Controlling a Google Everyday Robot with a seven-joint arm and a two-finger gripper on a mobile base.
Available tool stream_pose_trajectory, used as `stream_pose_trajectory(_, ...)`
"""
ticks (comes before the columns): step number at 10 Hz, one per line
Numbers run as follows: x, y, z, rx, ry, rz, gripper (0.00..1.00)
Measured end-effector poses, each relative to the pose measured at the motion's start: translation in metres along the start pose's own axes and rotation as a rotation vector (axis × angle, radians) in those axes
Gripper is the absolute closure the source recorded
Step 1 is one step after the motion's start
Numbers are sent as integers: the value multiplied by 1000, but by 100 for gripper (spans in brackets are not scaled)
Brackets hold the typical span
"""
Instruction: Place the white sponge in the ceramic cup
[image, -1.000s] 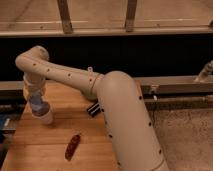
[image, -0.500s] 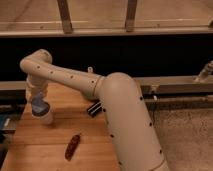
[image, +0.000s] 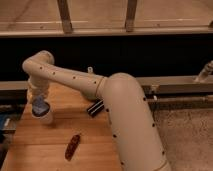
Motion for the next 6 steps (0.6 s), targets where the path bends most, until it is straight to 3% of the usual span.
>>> stream_pose_trajectory(1,2,-1,1,-3,3,1,27)
stream_pose_trajectory(6,5,-1,4,-11,3,0,26)
